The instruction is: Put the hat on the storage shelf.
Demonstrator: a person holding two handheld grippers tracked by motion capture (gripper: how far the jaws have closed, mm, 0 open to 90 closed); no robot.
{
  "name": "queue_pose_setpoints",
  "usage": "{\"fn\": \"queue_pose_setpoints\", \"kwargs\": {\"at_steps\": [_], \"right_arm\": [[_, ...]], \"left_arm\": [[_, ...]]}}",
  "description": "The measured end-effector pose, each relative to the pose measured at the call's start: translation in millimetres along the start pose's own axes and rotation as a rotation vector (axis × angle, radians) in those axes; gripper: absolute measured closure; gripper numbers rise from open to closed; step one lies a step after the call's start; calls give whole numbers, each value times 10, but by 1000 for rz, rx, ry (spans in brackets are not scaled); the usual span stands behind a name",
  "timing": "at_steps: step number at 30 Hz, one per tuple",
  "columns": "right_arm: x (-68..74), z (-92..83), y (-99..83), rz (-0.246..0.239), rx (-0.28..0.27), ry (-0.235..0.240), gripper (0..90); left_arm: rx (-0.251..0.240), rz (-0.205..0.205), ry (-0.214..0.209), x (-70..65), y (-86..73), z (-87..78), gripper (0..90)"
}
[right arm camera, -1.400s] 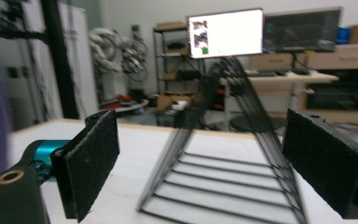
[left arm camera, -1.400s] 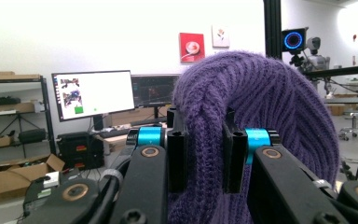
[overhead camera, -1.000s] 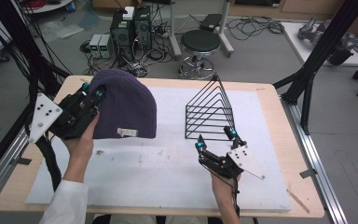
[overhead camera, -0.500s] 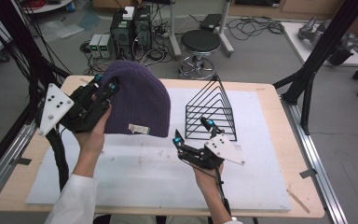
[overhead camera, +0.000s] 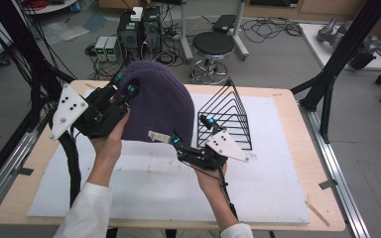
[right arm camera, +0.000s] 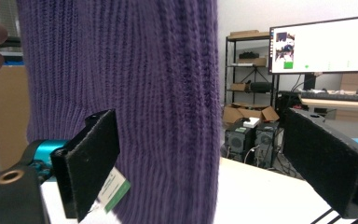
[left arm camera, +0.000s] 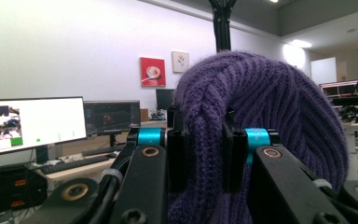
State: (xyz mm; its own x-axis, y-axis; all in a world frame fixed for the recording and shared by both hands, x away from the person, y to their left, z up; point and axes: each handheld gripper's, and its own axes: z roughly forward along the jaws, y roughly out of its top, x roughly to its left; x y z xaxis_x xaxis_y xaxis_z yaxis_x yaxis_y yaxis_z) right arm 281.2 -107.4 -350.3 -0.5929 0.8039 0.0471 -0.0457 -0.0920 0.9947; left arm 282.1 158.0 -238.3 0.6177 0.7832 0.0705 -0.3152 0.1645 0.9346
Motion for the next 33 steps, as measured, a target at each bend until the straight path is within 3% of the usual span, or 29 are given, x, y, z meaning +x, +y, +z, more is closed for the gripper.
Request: {"fn": "queue_pose_setpoints", "kwargs": {"at_steps": [4, 6, 7, 8, 9, 10, 13, 14, 17, 20, 26, 29, 33], "right_arm": [[-14, 10, 9, 16, -5, 0, 136], [-21, 6, 18, 19, -4, 24, 178], [-25, -2, 30, 49, 1, 61, 237], [-25, -2, 30, 49, 1, 61, 237], [-41, -9, 47, 65, 8, 98, 341], [-41, -9, 47, 65, 8, 98, 341], [-49, -39, 80, 51, 32, 125, 600], [-69, -29, 116, 38, 78, 152, 737], [-77, -5, 172, 0, 111, 170, 791], [-89, 1, 201, -8, 116, 159, 800], [-271, 1, 339, 4, 122, 138, 808], [-393, 24, 473, -34, 150, 122, 808], [-464, 53, 548, -47, 174, 117, 808]], "left_arm": [[-8, -9, -7, -26, -2, 13, 766], [-14, -20, -11, -31, 0, 15, 766], [-19, -26, -12, -31, 0, 15, 765], [-19, -24, -11, -32, 3, 13, 765], [-22, -21, -8, -33, 4, 10, 766], [-25, -20, -8, -31, 5, 8, 766], [-28, -19, -6, -20, 5, 7, 766], [-28, -14, -5, -17, 3, 9, 765], [-30, -8, -5, -1, -13, 9, 765], [-32, 3, -1, 14, -17, 5, 765], [-15, 44, 0, 78, -24, -1, 765], [0, 72, 0, 117, -46, 26, 764], [16, 68, 4, 179, -73, 78, 764]]}}
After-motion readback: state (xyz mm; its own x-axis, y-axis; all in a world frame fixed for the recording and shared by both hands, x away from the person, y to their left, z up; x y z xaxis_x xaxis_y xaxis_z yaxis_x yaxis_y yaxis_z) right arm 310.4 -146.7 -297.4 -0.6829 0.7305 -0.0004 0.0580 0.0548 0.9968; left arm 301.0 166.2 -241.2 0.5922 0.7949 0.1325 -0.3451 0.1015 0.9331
